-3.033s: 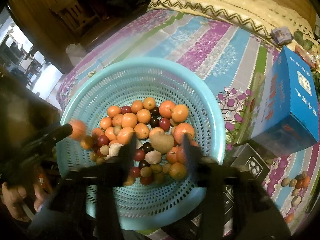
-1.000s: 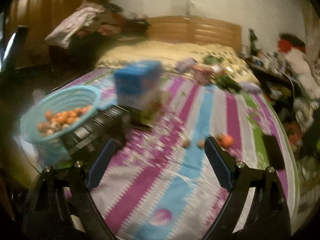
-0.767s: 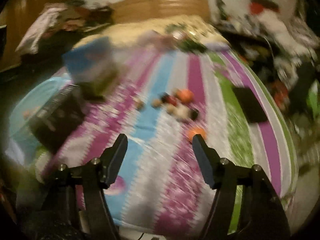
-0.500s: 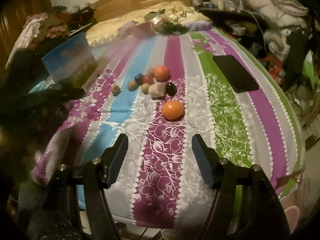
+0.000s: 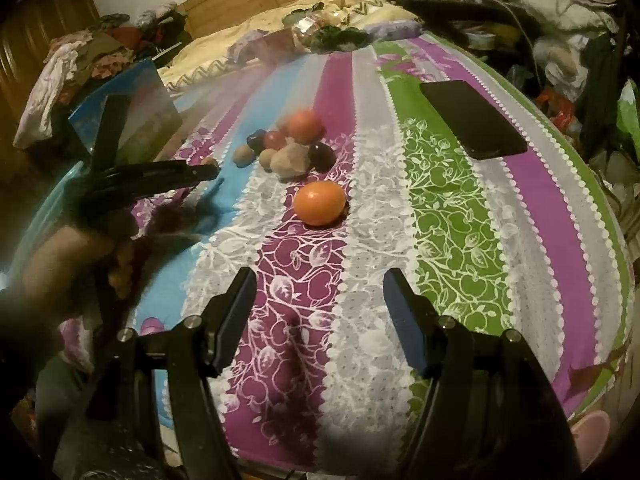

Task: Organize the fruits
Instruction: 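Grasp a brown fruit with the left tool while the right tool grasps a pale cylindrical piece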

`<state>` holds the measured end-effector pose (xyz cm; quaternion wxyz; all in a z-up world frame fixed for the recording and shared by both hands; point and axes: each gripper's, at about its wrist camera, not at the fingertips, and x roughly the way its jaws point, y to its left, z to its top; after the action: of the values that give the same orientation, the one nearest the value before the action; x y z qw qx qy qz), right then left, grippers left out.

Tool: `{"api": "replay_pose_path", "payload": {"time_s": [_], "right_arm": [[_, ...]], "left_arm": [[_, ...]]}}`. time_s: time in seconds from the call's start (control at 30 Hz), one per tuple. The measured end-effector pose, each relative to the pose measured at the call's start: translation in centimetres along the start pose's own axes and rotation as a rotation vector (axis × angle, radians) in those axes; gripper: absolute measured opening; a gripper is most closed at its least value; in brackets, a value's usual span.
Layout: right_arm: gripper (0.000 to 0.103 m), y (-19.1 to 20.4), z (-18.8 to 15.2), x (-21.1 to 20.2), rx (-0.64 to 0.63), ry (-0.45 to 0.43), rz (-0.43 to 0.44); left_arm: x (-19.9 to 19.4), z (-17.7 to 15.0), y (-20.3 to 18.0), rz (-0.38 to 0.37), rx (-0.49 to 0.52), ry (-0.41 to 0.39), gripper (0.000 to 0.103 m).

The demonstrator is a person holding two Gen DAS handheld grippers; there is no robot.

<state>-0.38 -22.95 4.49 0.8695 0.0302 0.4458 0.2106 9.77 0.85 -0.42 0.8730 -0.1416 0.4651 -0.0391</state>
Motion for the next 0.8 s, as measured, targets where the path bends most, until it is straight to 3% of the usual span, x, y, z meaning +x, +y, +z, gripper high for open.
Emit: {"api": "replay_pose_path", "payload": {"time_s": [0.13, 0.17, 0.2, 0.43, 0.6, 0.8], "right_arm": [[0.066, 0.0, 0.5, 0.7, -0.012, 0.006, 0.011], [0.066, 0.1, 0.7, 0.9, -0.014, 0.007, 0.014], [0.066, 0.1, 1.0, 1.2, -0.017, 0.008, 0.016], [0.054, 0.5, 3.8, 3.6, -0.038, 0.009, 0.035], [0.054, 1.6, 6.2, 5.9, -0.062, 0.015, 0.057], [0.049, 3.3, 8.2, 10.1, -0.044, 0.102, 0.000]], "left_arm": [[0.8, 0.4, -0.4, 0.027, 0.026, -0.016, 0.038], [0.9, 0.4, -0.6, 0.033, 0.039, -0.018, 0.027], [1.0, 0.4, -0.8, 0.036, 0.051, -0.016, 0.025], [-2.0, -0.7, -0.9, 0.024, 0.087, -0.073, 0.025], [-3.7, -1.7, 0.2, 0.028, 0.050, -0.078, 0.025], [-4.0, -1.5, 0.5, 0.036, 0.031, -0.085, 0.025]]}}
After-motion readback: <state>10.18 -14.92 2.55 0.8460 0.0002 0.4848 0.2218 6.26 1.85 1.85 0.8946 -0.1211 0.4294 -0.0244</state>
